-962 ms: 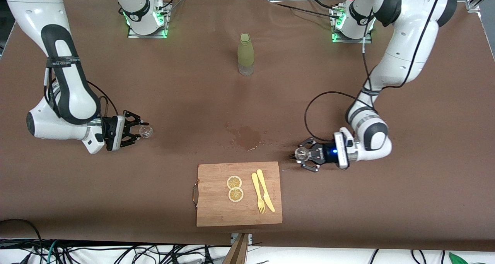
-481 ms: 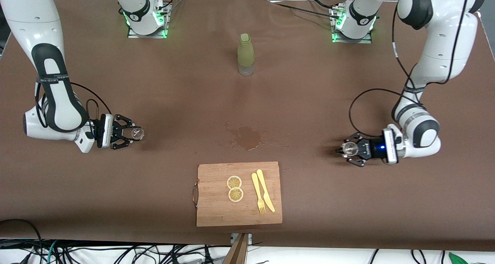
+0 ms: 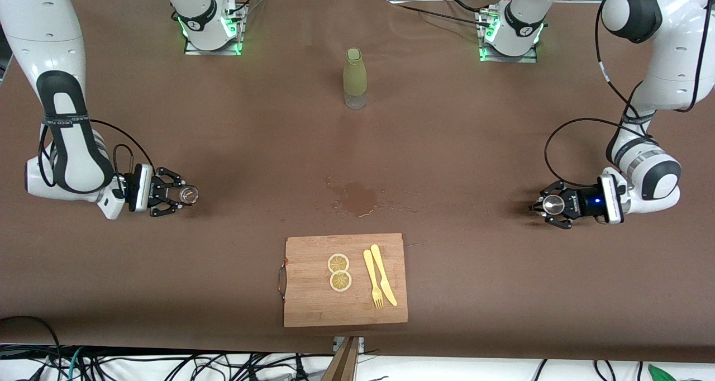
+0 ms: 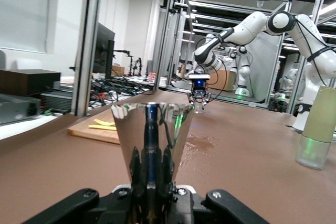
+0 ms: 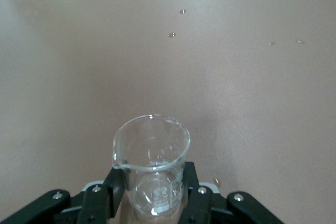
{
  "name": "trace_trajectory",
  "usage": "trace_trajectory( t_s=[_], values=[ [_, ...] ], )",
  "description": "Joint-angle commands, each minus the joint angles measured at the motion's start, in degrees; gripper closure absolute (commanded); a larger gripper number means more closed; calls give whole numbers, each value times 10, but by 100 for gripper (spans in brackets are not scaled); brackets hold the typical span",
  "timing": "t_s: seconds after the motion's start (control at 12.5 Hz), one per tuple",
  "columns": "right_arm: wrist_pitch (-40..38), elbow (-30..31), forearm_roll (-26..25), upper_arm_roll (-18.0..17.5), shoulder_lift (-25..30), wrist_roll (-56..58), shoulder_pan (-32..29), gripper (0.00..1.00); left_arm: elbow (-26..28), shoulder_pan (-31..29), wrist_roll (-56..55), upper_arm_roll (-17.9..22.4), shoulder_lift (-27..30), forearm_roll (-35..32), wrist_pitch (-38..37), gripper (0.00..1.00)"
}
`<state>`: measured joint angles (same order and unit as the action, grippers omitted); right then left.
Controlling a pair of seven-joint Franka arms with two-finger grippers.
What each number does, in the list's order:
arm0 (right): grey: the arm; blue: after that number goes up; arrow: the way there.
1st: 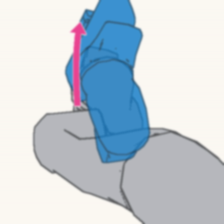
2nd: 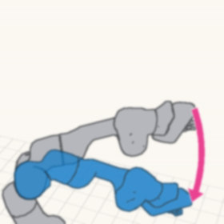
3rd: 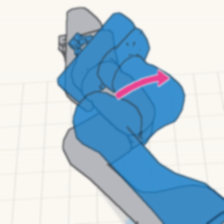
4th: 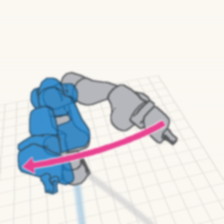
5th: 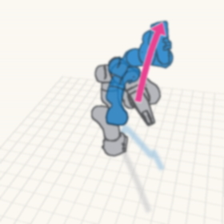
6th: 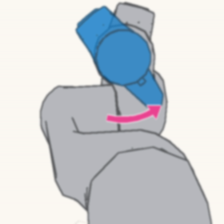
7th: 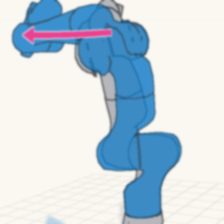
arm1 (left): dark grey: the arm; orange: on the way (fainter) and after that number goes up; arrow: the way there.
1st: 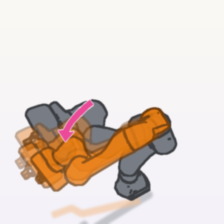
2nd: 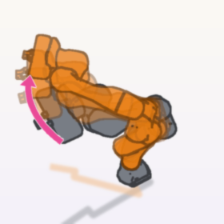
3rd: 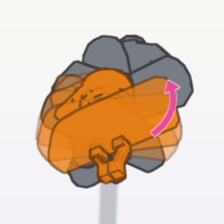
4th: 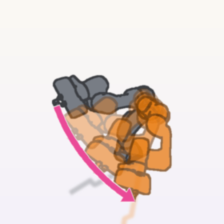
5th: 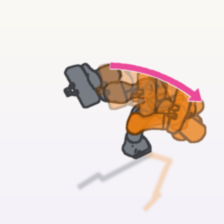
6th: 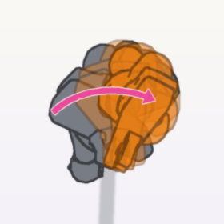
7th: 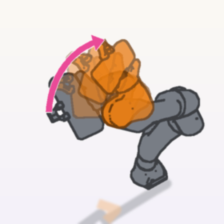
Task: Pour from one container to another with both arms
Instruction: 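Lower the beaker with the right gripper while the left gripper sets down the jigger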
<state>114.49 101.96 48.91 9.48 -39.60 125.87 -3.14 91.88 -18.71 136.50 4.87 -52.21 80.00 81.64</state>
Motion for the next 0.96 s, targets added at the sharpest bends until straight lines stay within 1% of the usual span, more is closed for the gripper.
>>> trace_trajectory(
  t_s=[0.0,0.08,0.24,0.32,0.4,0.64,0.72,0.88],
  values=[
    [-5,-11,6,3,-12,11,-5,0,8,-20,46,-5,-16,-10,-23,100],
    [-5,-12,5,7,-9,10,-5,0,8,-23,65,-5,-27,-10,-24,100],
    [-14,-13,-5,21,-2,6,-3,0,8,-24,78,-4,-31,-13,-24,100],
    [-19,-14,-19,30,6,-7,-1,0,8,-24,90,-5,-38,-14,-24,100],
    [-19,-14,-46,33,19,-32,1,0,8,-23,97,-5,-42,-14,-24,100],
    [-19,-14,-163,34,72,-161,3,0,8,-23,112,-4,-45,-16,-20,100],
    [-19,-13,-195,34,90,-206,7,0,8,-23,114,-4,-47,-27,-17,100],
    [-21,-12,-237,33,115,-280,23,0,8,-23,125,-4,-53,-31,-15,100]
  ],
)
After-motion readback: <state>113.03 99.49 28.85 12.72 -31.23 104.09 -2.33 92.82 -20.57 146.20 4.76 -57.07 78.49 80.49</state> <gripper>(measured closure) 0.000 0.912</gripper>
